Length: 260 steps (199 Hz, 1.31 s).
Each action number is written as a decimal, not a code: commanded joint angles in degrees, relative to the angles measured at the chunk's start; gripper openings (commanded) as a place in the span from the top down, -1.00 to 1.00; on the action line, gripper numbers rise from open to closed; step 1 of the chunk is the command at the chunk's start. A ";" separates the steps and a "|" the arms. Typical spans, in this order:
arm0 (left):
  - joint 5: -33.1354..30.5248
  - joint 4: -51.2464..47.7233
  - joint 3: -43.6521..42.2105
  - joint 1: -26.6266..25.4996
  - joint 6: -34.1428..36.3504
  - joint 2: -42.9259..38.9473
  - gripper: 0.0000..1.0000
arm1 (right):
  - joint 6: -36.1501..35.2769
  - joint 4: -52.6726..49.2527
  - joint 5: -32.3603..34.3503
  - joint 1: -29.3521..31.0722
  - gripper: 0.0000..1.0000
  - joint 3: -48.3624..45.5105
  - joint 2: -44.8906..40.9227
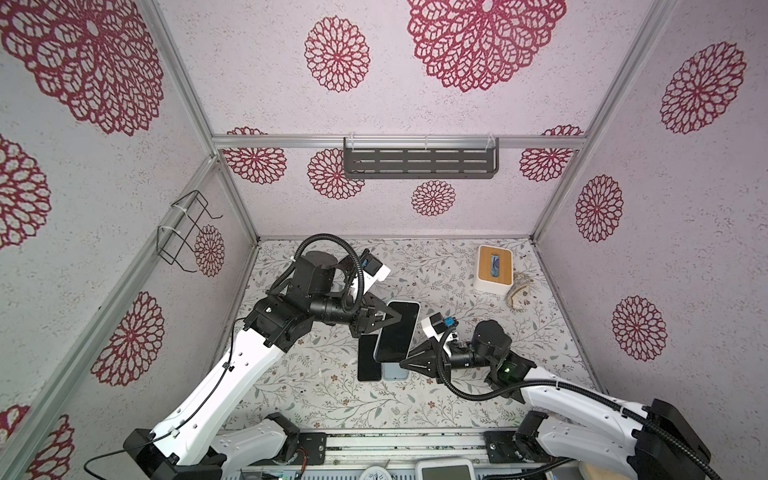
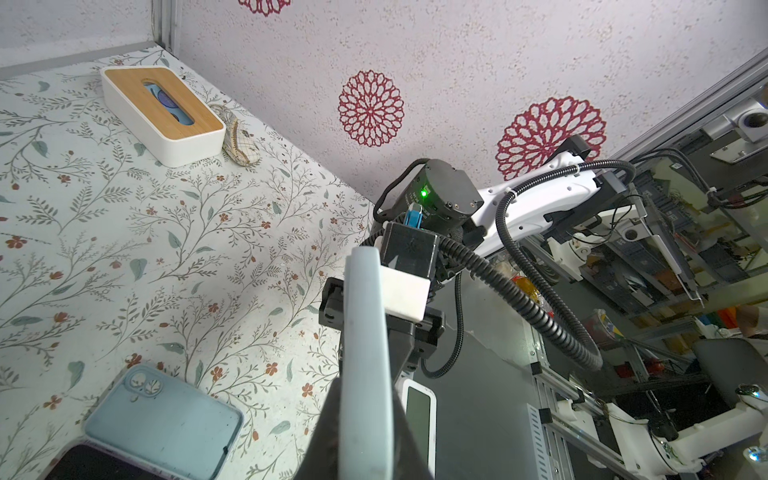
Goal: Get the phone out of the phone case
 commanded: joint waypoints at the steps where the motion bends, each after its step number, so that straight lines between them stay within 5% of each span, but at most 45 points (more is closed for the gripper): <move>1: 0.19 4.65 -0.85 -0.35 -2.57 1.11 1.00 | -1.06 6.33 0.53 0.38 1.00 0.08 -0.74; 140: 6.65 31.83 -12.19 -0.70 -27.62 7.45 1.00 | -17.94 5.48 11.74 0.39 1.00 0.01 -4.77; 241: 5.81 48.18 -19.99 -0.90 -38.50 8.95 1.00 | -15.63 13.55 23.78 0.31 1.00 -4.68 -6.94; 260: 3.73 50.87 -21.89 0.57 -40.04 6.29 1.00 | -12.51 12.79 24.95 0.29 0.51 -7.61 -9.74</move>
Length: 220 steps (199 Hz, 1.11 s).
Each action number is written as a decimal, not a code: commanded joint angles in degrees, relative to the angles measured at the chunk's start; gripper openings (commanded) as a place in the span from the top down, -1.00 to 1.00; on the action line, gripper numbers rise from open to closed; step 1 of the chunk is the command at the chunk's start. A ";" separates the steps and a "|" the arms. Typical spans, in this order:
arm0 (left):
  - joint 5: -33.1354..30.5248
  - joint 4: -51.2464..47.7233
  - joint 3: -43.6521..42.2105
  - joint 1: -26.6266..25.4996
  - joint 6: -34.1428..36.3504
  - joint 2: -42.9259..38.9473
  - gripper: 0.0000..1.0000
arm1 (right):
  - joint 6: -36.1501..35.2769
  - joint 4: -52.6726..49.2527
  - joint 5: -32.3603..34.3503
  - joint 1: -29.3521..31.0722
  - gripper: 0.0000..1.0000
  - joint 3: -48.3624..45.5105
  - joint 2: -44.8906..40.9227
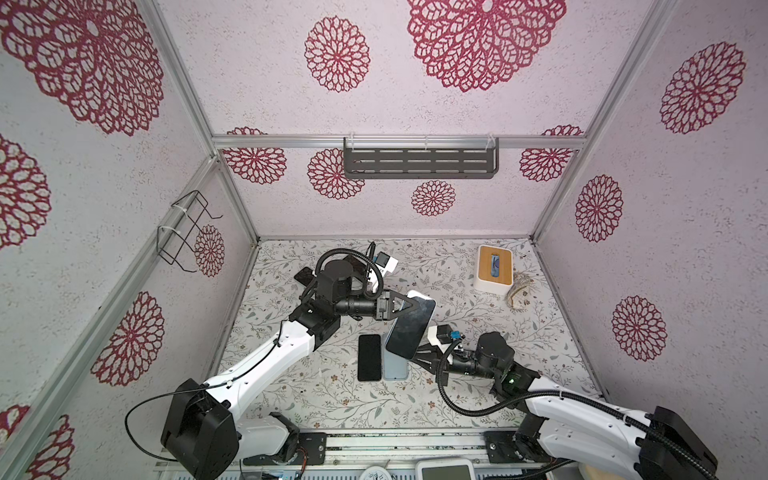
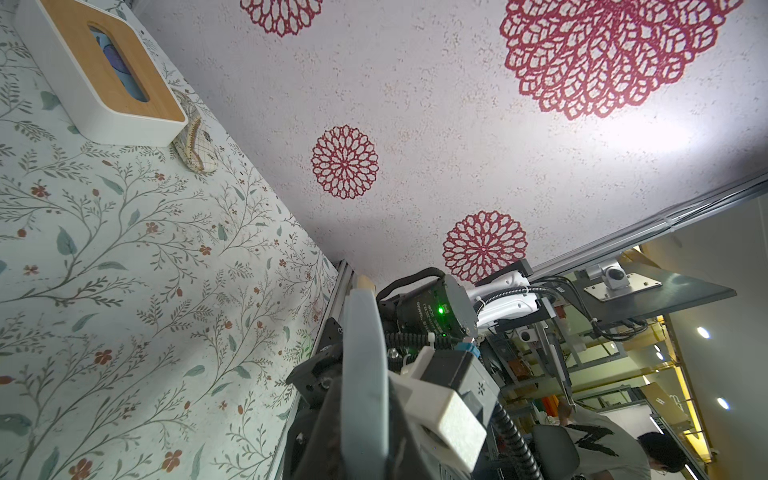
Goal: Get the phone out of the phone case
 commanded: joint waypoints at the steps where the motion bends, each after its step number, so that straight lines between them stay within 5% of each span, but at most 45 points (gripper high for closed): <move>1: -1.75 3.77 -3.04 0.53 -4.11 -2.45 1.00 | 2.95 11.83 7.21 -0.29 0.49 -0.16 -5.17; 24: -5.65 10.68 -7.88 4.19 -10.54 -5.96 1.00 | 9.14 9.56 12.09 -0.37 -0.04 -4.41 -10.05; 62: -10.41 19.80 -11.77 5.40 -19.39 -8.26 1.00 | 22.75 10.62 15.31 -0.51 -0.35 -10.97 -17.39; 128: -17.87 36.01 -15.59 2.58 -29.35 -4.12 1.00 | 39.65 23.24 6.34 -0.12 -0.47 -7.22 -6.38; 220: -18.24 39.72 -15.91 0.58 -29.82 -2.74 1.00 | 41.95 29.90 5.91 0.09 -0.46 -6.05 0.22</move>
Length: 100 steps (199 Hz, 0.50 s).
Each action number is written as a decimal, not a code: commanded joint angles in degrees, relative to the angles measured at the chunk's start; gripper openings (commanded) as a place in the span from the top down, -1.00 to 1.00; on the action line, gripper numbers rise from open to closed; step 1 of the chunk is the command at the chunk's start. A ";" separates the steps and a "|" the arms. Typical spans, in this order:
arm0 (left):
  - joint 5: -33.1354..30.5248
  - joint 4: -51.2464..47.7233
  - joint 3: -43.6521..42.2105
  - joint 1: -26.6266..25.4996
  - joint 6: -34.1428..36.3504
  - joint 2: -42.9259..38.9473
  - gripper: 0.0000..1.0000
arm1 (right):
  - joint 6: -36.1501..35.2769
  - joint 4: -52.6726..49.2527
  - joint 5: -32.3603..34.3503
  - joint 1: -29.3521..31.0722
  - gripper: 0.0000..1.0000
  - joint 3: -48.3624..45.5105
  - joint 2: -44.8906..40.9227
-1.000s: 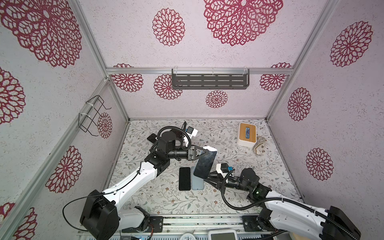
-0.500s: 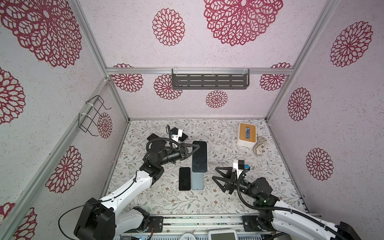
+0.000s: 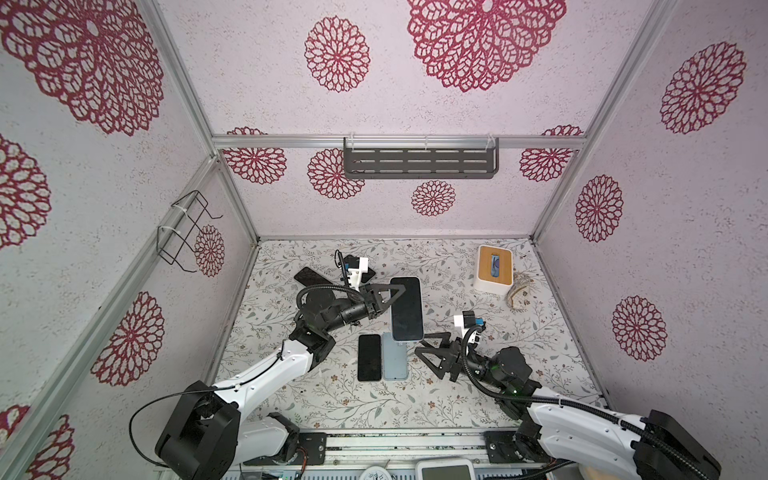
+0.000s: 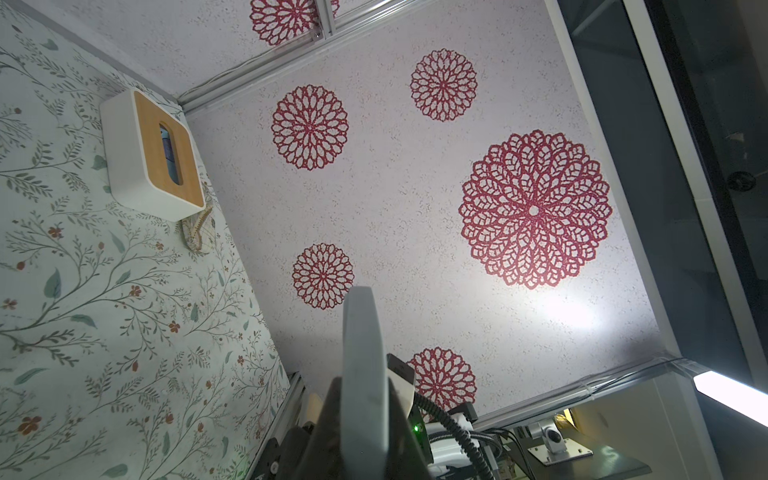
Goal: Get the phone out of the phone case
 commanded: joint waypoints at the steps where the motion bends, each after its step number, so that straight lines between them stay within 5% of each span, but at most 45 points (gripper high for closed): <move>1: -0.70 5.33 0.31 -0.83 -0.67 -0.14 1.00 | 1.59 6.32 -0.82 0.32 -0.46 1.96 0.70; 100: -0.65 6.67 0.40 -1.96 -0.86 0.04 1.00 | 2.05 7.75 -0.07 0.04 -0.46 1.90 3.23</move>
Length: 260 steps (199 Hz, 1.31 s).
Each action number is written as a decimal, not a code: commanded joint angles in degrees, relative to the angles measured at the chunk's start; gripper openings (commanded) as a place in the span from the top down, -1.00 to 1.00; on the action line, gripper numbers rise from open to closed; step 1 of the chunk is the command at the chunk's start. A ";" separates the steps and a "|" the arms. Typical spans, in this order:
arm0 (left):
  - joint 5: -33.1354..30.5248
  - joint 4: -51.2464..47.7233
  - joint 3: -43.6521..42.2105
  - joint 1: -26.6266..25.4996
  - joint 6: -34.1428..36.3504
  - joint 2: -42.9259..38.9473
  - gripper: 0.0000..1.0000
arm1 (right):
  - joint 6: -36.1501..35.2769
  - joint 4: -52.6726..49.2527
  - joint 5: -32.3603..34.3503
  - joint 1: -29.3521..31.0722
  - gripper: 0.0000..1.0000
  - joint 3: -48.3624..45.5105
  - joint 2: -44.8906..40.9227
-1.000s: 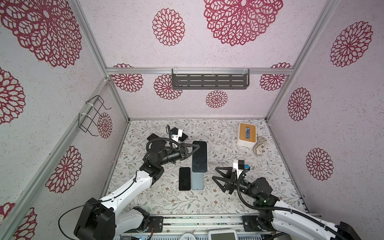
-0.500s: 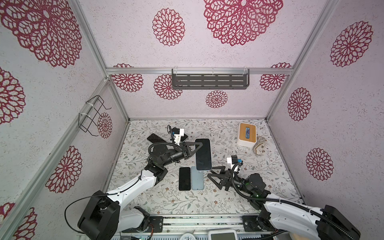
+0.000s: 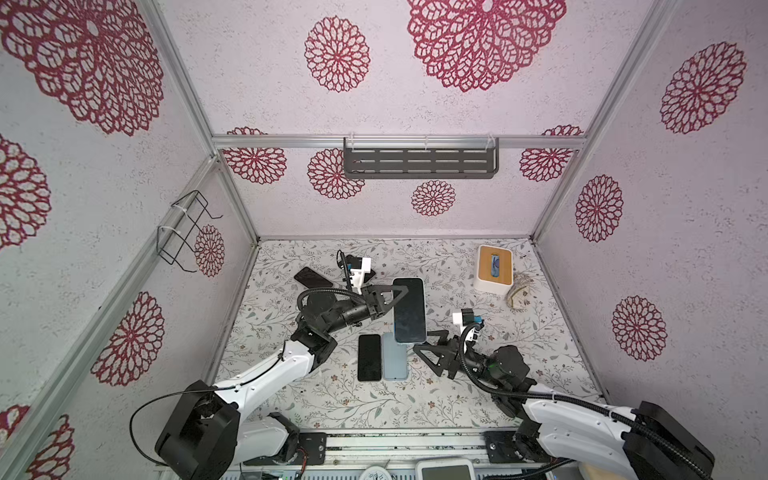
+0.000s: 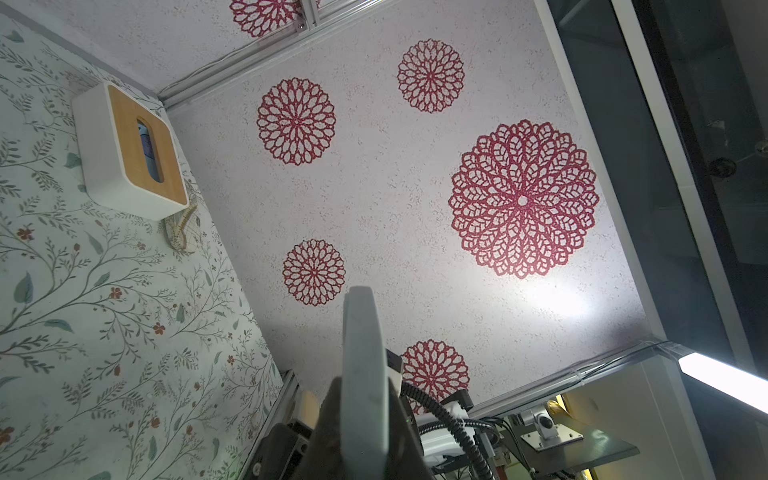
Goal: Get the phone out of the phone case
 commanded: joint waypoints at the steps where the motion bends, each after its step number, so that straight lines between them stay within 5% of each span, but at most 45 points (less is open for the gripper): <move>1: -0.64 4.98 0.40 -0.66 -0.71 0.04 1.00 | 0.67 3.65 -0.21 0.04 -0.46 1.49 0.05; 130: -0.24 5.67 0.75 -2.01 -0.53 -0.18 1.00 | 3.19 7.55 0.02 -2.82 -0.46 0.78 2.80; 200: 0.64 5.19 1.54 -4.40 0.54 0.12 1.00 | 9.89 17.95 -1.69 -7.15 -0.39 -0.75 7.00; 226: 0.75 4.08 1.54 -4.65 1.41 -0.03 1.00 | 10.46 18.43 -1.73 -7.55 -0.31 -0.93 7.01; 260: -0.71 1.09 1.28 -4.60 2.91 0.19 1.00 | 12.07 18.48 -2.44 -7.65 0.10 -0.96 5.95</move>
